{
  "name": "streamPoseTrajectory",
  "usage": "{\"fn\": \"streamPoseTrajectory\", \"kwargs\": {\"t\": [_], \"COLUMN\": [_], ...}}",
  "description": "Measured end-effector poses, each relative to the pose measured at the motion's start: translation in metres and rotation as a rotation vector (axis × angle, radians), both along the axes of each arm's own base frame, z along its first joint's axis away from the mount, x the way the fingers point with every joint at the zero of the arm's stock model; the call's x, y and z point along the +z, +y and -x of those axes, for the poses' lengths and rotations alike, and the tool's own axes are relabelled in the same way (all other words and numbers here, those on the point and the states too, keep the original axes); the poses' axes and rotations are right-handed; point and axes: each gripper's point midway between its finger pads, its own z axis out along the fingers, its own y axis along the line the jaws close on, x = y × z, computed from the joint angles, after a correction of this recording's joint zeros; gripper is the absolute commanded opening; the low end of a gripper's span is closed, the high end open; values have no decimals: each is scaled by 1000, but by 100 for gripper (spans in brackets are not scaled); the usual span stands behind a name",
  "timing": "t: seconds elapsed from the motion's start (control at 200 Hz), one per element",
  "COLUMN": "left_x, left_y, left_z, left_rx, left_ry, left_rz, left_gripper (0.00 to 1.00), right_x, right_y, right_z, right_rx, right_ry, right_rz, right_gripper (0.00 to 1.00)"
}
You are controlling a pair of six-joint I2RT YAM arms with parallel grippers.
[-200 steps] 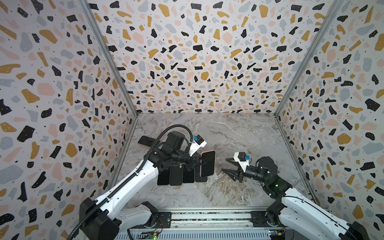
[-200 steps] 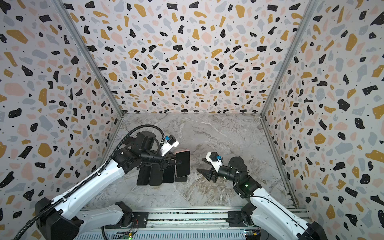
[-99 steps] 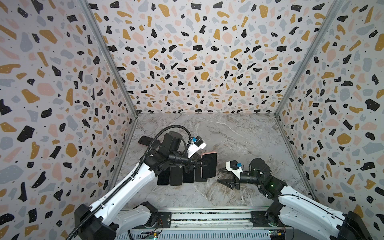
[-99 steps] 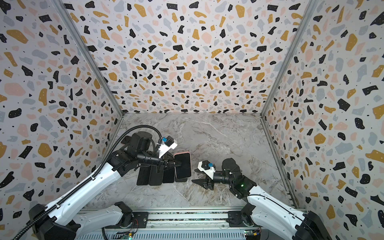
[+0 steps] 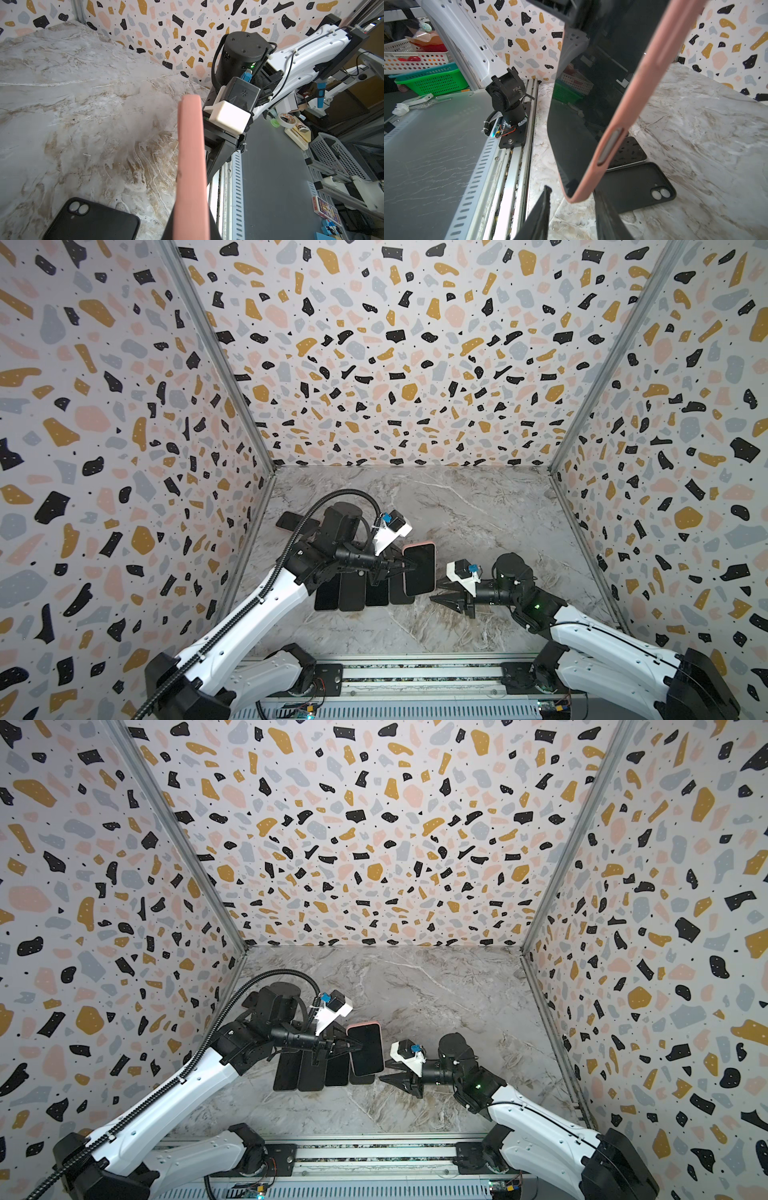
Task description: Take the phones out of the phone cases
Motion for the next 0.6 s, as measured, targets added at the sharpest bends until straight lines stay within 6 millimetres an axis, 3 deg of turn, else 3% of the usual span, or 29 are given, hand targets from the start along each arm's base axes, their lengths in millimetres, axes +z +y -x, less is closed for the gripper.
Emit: {"fn": "streamPoseTrajectory", "kwargs": {"t": [0.295,0.601], "left_x": [1,0], "left_y": [-1,-1], "left_z": [-1,-1], "left_rx": [-1,-1], "left_ry": [-5,0], "left_rz": [8,8], "left_gripper": [0,0], "right_x": [3,5], "right_y": [1,0], "right_z": [1,1], "right_rx": [8,10], "right_ry": [-7,-12], "right_rz": [-11,-16], "right_gripper": [37,30]}}
